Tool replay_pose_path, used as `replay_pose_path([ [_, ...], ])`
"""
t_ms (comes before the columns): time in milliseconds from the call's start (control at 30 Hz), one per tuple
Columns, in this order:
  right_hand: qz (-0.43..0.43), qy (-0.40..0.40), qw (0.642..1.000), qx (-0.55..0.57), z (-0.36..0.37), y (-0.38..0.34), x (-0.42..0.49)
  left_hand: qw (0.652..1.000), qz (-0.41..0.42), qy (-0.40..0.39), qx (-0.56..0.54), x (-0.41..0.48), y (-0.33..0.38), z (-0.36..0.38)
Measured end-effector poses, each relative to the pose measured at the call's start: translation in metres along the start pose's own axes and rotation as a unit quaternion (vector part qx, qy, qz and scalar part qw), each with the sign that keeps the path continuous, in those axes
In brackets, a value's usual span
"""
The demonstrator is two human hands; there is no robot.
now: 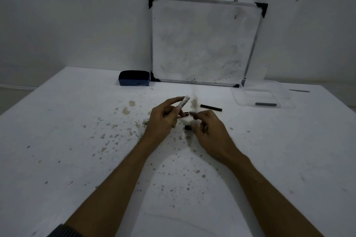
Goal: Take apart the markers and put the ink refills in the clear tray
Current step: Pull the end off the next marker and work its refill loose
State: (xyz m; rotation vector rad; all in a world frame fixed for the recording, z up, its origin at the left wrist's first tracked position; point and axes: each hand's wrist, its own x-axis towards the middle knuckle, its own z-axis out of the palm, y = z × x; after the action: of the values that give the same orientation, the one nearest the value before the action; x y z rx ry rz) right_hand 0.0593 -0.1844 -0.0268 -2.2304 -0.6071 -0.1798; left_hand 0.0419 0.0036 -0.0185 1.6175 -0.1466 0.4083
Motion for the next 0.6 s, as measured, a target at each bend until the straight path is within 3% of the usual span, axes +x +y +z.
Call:
replay_pose_path([
  [200,-0.042,-0.030,0.995,-0.080,0.004,0.007,0.003,1.000,-0.014,-0.002,-0.009,0.000,0.001,0.002],
  [400,0.068,0.030,0.987,0.141,-0.016,0.004,0.008,0.998,-0.016,-0.062,0.027,-0.006,-0.003,0.004],
  [467,0.110,0.043,0.964,0.238,-0.021,0.005,0.011,0.995,-0.017,-0.082,0.045,-0.007,-0.004,0.006],
  [600,0.209,0.044,0.864,0.456,-0.032,0.007,0.014,0.992,-0.014,-0.100,0.072,-0.010,-0.005,0.008],
])
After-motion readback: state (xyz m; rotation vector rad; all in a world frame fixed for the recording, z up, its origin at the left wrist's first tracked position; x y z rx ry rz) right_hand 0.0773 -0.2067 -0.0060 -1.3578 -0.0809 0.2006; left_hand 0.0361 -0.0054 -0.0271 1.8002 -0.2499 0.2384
